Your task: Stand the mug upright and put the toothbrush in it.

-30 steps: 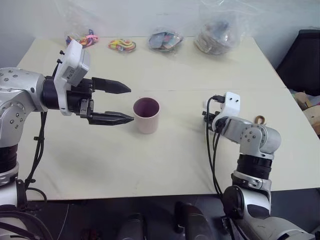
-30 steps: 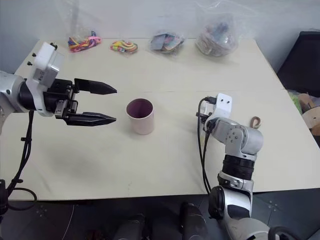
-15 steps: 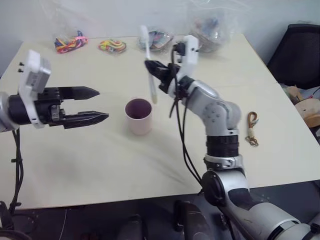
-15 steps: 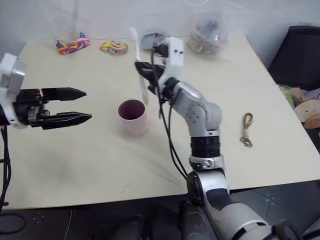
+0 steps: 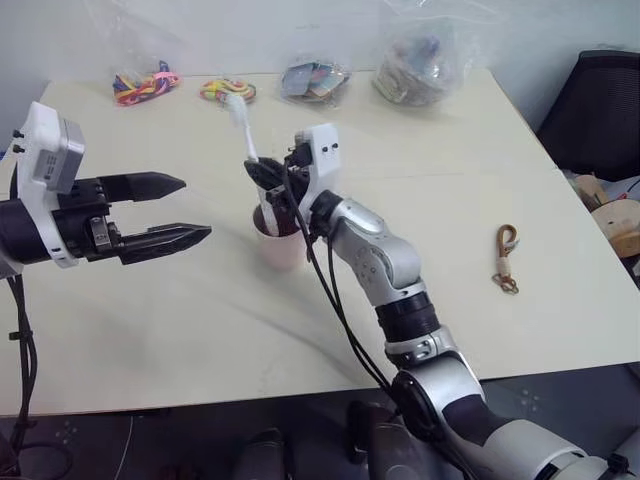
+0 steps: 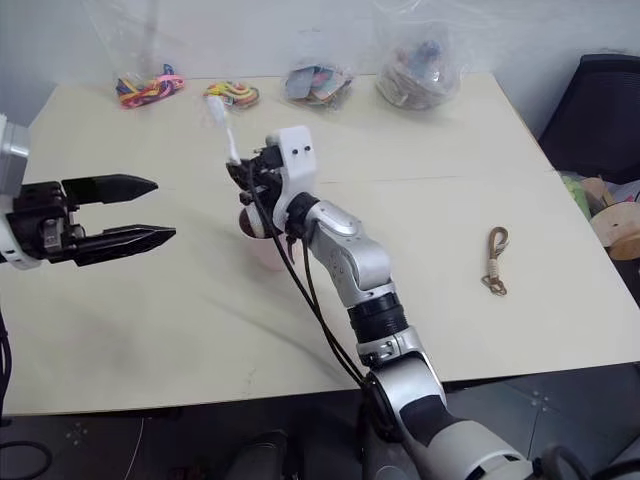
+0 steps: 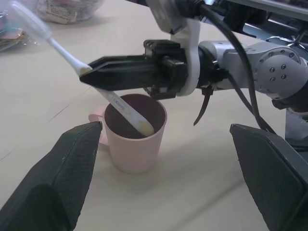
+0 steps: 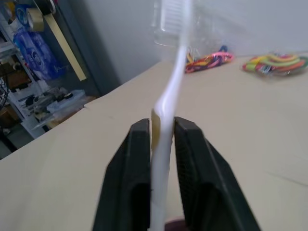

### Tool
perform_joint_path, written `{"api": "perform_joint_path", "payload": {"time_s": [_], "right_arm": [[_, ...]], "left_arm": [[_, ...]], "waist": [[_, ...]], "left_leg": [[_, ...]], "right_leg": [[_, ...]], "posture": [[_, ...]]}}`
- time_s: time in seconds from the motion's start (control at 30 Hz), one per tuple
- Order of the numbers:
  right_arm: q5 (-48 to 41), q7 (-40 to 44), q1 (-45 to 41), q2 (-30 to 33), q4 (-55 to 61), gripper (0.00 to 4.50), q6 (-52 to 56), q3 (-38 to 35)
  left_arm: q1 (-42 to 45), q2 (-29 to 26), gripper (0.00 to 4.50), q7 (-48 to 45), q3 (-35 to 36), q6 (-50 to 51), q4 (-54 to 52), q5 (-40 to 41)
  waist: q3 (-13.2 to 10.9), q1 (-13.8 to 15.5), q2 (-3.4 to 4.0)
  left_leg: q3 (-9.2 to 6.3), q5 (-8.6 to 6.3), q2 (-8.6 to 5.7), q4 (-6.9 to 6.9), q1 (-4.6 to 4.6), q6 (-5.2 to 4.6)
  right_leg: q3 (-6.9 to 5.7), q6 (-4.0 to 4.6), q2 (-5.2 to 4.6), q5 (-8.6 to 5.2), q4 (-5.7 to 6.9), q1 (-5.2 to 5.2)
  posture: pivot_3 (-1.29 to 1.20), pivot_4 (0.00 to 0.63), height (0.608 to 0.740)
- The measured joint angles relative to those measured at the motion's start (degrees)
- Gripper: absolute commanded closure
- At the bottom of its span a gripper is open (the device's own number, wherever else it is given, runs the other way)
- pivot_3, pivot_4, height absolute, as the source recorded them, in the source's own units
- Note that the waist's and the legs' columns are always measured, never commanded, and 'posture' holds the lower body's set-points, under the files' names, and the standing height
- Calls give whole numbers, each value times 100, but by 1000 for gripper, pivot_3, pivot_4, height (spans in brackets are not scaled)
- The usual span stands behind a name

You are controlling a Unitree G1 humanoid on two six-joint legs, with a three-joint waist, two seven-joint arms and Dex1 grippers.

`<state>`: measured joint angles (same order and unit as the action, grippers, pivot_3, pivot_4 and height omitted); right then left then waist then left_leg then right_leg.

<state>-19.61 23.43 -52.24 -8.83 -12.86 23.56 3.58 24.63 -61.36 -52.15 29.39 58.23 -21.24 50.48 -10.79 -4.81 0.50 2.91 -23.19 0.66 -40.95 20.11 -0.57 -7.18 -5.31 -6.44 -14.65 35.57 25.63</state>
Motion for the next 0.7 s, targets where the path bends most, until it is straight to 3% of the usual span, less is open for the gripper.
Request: {"api": "perform_joint_path", "payload": {"time_s": [0.17,0.27,0.37,0.53,0.6,0.7], "right_arm": [[-23,208,166,281,638,962,105,93],[-291,531,460,1036,1462,43,617,47],[-895,1121,535,2218,2148,43,1512,-208],[-1868,3347,777,5325,2361,43,2657,-797],[-1944,4138,959,6162,2167,43,2708,-872],[-1915,5021,1396,6917,1919,43,2500,-870]], "left_arm": [[94,8,0,67,-78,-88,125,0],[214,15,0,70,-157,-198,310,-5],[208,11,0,-15,-252,-314,432,-32],[-93,-377,0,-536,-290,-679,817,-305],[-314,-601,0,-817,-232,-843,960,-458],[-620,-859,0,-1229,-149,-1176,1113,-706]], "waist": [[0,30,0],[0,114,0],[-1,201,-1],[-3,340,-1],[-3,340,-2],[-4,311,-3]], "left_leg": [[-5,0,-1,-1,1,0],[-6,-1,-9,-5,4,-1],[-7,-1,-8,-11,9,-2],[49,-5,4,-5,12,-9],[73,-5,11,-3,7,-9],[93,-5,17,0,-2,-9]], "right_leg": [[-1,0,-1,0,0,-1],[0,0,-9,0,-2,-3],[-3,0,-9,0,-7,-4],[-5,-4,1,1,-48,-12],[-4,-4,6,2,-49,-13],[6,-5,7,2,-46,-11]], "posture": [[0,150,740],[0,150,740],[0,150,740],[0,150,740],[0,150,740],[0,150,740]]}}
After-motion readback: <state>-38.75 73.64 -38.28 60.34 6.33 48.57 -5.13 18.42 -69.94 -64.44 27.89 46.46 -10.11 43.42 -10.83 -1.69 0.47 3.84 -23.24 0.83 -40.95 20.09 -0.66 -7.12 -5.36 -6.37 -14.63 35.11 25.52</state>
